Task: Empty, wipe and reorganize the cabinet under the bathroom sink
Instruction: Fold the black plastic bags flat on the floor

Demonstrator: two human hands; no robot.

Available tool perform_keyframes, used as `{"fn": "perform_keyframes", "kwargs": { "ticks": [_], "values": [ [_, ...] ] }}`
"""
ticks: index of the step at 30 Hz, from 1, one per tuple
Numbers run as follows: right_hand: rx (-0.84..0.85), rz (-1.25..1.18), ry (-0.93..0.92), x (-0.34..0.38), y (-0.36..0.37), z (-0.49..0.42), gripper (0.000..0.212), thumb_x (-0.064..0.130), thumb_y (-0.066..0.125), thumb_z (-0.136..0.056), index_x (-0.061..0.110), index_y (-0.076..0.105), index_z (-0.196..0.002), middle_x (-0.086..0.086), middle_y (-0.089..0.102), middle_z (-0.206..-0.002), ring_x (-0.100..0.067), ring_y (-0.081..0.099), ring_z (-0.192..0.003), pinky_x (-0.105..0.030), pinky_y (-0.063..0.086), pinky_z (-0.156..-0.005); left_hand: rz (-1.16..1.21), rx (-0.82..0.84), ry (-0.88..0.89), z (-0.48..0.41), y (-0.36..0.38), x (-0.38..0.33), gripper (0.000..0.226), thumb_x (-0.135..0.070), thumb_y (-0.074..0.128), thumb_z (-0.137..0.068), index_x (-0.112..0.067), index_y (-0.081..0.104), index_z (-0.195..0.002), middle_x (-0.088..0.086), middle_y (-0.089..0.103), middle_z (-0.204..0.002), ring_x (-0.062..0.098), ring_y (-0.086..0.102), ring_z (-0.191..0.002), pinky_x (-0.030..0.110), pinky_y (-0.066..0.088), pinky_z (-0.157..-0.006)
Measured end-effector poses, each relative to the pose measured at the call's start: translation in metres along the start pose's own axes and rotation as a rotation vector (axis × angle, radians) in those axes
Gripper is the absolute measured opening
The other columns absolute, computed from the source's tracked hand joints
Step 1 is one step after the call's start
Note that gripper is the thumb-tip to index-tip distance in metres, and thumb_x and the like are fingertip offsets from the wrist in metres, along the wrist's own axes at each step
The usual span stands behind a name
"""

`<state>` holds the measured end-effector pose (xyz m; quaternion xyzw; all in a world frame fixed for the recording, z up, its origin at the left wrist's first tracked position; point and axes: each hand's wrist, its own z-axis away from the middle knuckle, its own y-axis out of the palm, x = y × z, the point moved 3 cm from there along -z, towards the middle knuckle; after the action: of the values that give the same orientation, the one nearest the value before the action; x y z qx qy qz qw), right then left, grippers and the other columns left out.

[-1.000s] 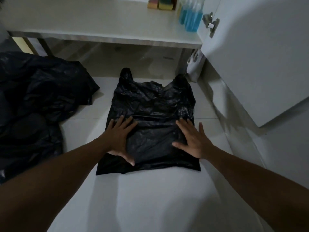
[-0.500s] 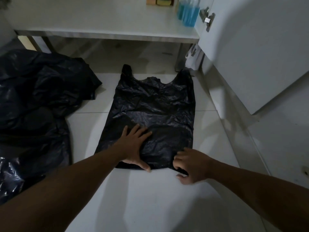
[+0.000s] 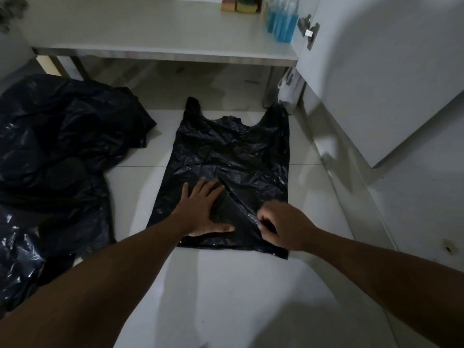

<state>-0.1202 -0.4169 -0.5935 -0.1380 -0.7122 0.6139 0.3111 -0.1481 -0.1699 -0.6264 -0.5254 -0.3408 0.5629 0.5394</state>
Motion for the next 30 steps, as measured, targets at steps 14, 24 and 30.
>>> {"fn": "perform_keyframes", "kwargs": {
  "ticks": [14, 24, 30],
  "values": [
    [-0.002, 0.186, 0.445, -0.031, 0.012, -0.044, 0.079, 0.077, 0.034, -0.084, 0.026, 0.033, -0.143, -0.004, 0.04, -0.14, -0.028, 0.036, -0.132, -0.051, 0.038, -0.103, -0.043, 0.08, -0.112, 0.003, -0.001, 0.021, 0.154, -0.104, 0.048, -0.029, -0.036, -0.008, -0.155, -0.005, -0.005, -0.165, 0.031, -0.007, -0.151, 0.07, 0.0, -0.114],
    [-0.041, 0.14, 0.476, -0.011, -0.021, -0.126, 0.063, 0.063, 0.042, -0.091, 0.024, 0.039, -0.14, -0.005, 0.043, -0.14, -0.029, 0.036, -0.133, -0.067, 0.02, -0.11, -0.026, 0.079, -0.222, 0.02, -0.051, 0.036, 0.138, -0.093, 0.059, -0.051, -0.03, -0.003, -0.157, -0.001, -0.002, -0.165, 0.029, -0.005, -0.152, 0.065, 0.001, -0.116],
    [0.05, 0.087, 0.343, 0.058, -0.039, -0.234, 0.059, 0.061, 0.043, -0.092, 0.028, 0.038, -0.14, -0.004, 0.039, -0.142, -0.028, 0.038, -0.133, -0.067, 0.014, -0.112, -0.1, -0.041, -0.279, 0.028, -0.105, 0.097, 0.101, -0.072, 0.063, -0.075, -0.024, 0.022, -0.154, 0.007, 0.028, -0.156, 0.03, 0.024, -0.144, 0.057, 0.021, -0.115]
  ]
}}
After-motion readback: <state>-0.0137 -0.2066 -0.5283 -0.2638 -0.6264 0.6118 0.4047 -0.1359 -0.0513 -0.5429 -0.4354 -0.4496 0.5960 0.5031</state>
